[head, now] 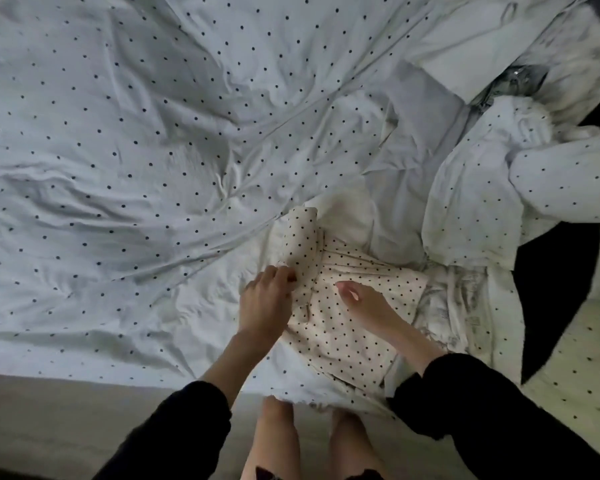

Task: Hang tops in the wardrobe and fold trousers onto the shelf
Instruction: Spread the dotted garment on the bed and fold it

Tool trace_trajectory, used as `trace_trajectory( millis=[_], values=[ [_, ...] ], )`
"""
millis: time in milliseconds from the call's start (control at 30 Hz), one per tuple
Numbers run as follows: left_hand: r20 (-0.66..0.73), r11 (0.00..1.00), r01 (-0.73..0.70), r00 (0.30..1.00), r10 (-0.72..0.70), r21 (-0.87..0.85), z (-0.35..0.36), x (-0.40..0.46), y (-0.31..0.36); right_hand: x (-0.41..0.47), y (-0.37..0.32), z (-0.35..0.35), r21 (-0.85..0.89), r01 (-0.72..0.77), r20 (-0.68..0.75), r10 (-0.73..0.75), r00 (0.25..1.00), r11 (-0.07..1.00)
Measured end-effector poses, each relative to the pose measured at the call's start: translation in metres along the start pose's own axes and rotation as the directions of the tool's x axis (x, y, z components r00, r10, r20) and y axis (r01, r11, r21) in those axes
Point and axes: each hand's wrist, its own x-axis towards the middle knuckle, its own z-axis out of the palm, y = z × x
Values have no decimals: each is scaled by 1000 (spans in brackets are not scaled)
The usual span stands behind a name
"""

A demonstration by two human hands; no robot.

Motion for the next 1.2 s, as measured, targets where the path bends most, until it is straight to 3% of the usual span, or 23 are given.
trace_trajectory(
  millis=[67,133,233,300,400,500,667,800,1000,1100,1200],
  values=[
    [3,990,-137,990,138,-41,10,-26,36,-15,15,-13,174,-73,-100,91,991,982],
    [125,971,-227,964,236,-79,25,-49,72,-30,31,-21,313,-98,-173,158,972,945],
    [354,975,-169,911,210,-143,52,-63,91,-45,56,-22,334,-133,-147,191,971,933],
    [334,983,-89,932,140,-164,58,-63,84,-48,69,-19,326,-151,-97,192,977,933],
    [233,986,16,972,23,-164,63,-54,53,-43,81,-3,195,-97,-117,122,986,976],
    [272,975,174,953,-132,-138,68,-41,15,-39,86,21,-70,3,-176,-15,984,998],
    [418,888,359,881,-221,-288,90,-17,-6,-33,100,53,-472,120,-109,-193,975,873],
    [501,708,545,810,-305,-449,98,-1,-1,-30,126,67,-652,147,-6,-199,980,744],
    [514,736,587,770,-379,-337,101,-26,-13,-29,127,74,-703,161,17,-209,978,693],
    [453,800,539,801,-390,-265,76,-26,-21,-28,111,60,-665,243,107,-233,967,706],
    [282,912,409,878,-386,-23,41,-6,-23,-23,93,48,-548,313,136,-287,948,776]
  ],
)
